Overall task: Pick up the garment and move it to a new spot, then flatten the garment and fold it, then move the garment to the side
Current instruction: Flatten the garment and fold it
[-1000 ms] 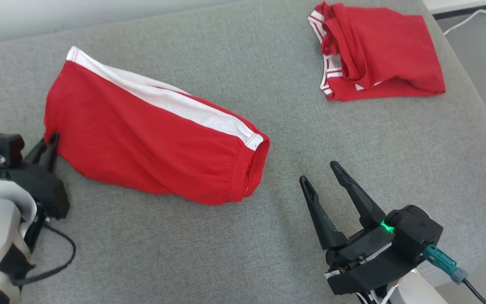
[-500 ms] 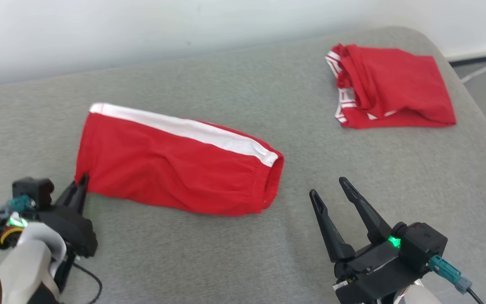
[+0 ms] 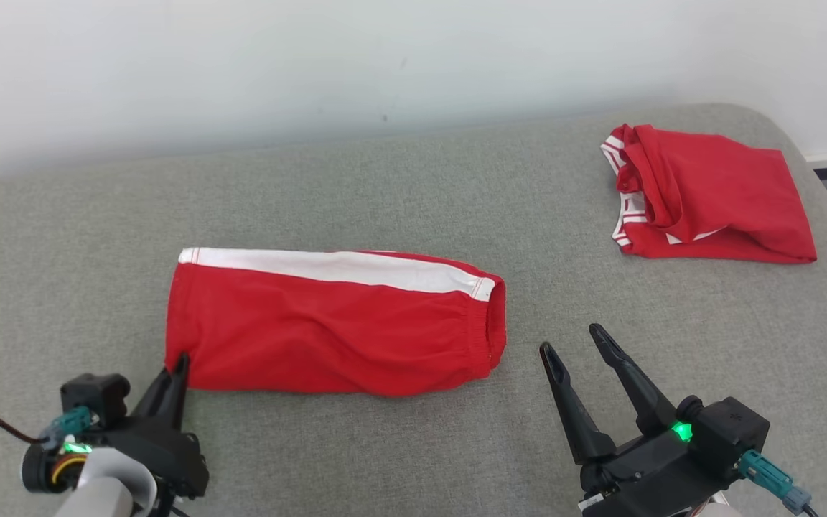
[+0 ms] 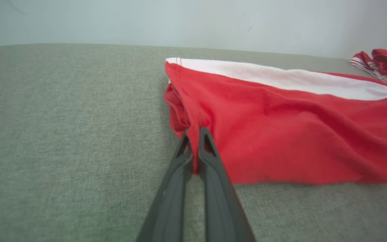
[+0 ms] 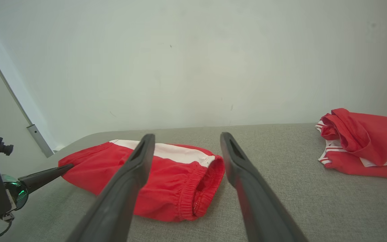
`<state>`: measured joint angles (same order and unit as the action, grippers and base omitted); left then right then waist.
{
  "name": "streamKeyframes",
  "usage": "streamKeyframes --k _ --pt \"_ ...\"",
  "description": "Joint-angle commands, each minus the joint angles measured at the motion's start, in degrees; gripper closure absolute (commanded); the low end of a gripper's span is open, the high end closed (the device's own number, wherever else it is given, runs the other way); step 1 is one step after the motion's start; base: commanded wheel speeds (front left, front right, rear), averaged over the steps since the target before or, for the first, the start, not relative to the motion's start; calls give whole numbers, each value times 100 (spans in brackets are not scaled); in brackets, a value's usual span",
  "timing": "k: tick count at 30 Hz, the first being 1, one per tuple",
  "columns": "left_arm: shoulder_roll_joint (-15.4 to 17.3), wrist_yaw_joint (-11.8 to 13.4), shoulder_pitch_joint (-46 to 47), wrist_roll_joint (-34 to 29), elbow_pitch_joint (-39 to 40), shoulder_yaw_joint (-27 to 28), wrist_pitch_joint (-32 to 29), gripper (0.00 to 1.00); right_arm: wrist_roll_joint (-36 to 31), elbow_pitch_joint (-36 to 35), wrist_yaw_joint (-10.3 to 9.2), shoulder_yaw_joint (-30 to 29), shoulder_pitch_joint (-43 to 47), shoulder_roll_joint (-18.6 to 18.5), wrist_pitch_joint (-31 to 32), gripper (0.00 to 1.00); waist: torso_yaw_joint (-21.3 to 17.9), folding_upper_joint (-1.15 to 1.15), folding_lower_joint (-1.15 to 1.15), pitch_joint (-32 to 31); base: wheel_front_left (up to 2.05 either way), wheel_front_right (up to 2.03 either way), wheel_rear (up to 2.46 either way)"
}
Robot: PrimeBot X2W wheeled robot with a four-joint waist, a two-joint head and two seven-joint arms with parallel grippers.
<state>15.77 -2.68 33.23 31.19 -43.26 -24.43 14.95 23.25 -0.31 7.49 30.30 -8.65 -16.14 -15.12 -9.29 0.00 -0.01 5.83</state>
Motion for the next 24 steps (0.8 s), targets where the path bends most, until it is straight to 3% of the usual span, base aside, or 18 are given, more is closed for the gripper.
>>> streamKeyframes --k 1,11,23,24 --pt "-53 22 -211 -86 97 53 31 100 48 4 0 -8 47 -36 -4 0 60 0 1 -87 0 0 0" --pt "-206 152 -838 -214 669 302 33 100 71 8 0 -75 177 -69 -4 0 146 0 1 -207 0 0 0" --pt "-167 316 -1420 -424 1242 527 33 100 100 42 0 -153 343 -149 -4 0 150 0 1 -340 0 0 0" --pt "-178 344 -1429 -458 1298 578 33 71 99 44 0 -142 327 -145 -4 0 147 0 1 -346 0 0 0"
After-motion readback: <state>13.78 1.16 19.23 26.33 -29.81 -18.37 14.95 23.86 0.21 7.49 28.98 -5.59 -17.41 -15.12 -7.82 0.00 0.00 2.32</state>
